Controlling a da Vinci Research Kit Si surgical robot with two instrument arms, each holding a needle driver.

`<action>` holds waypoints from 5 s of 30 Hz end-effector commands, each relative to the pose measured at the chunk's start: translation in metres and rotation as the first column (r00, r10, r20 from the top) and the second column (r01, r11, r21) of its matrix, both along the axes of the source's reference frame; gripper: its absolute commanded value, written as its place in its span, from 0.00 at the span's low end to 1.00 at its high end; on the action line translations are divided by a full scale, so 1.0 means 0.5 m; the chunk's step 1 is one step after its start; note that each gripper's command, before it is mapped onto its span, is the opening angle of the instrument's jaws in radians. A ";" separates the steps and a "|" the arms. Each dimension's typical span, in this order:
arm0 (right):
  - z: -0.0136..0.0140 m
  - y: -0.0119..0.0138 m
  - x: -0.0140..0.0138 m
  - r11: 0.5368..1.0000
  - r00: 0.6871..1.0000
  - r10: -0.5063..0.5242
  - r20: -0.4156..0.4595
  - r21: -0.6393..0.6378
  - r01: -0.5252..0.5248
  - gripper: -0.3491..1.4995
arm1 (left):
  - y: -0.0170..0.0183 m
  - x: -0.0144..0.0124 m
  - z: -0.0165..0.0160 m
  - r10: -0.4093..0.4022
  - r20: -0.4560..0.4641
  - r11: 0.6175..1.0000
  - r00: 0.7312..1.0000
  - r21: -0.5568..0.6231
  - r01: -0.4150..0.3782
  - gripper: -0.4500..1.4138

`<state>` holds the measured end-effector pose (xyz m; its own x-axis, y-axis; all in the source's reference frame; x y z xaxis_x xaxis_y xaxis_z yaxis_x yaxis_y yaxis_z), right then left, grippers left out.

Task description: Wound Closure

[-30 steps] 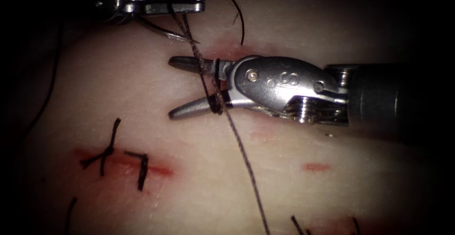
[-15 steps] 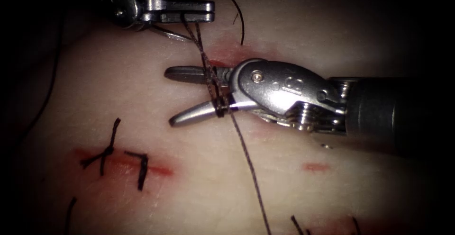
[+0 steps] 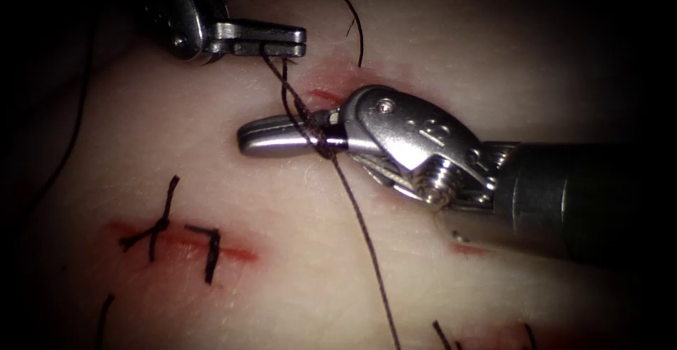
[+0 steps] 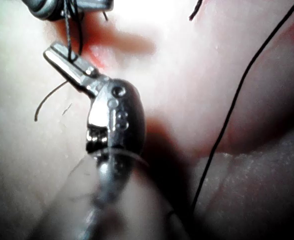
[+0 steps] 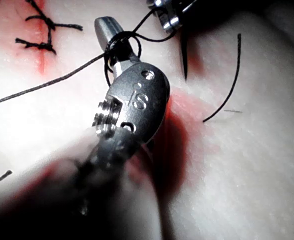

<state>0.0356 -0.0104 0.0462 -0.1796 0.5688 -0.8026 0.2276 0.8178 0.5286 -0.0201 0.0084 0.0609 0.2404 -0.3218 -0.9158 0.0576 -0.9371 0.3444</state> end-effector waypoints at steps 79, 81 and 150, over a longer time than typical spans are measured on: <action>-0.0022 0.0033 0.0006 0.986 0.989 0.127 -0.078 0.114 -0.118 0.65 | -0.0100 0.0001 0.0012 0.027 0.032 0.983 0.999 0.182 -0.032 0.00; -0.0023 0.0039 0.0006 0.980 0.985 0.157 -0.077 0.137 -0.146 0.73 | -0.0107 -0.0005 0.0017 0.031 0.016 0.984 0.999 0.175 -0.034 0.00; 0.0118 0.0140 -0.0133 0.841 0.612 0.505 0.609 -0.188 -0.507 0.61 | -0.0063 -0.0101 0.0018 -0.091 -0.287 0.976 0.953 0.166 0.143 0.00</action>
<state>0.0279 -0.0038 0.0519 0.0939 0.5454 -0.8329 -0.5986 0.6995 0.3905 -0.0246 0.0052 0.0613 -0.0645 -0.1523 -0.9862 0.0132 -0.9883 0.1518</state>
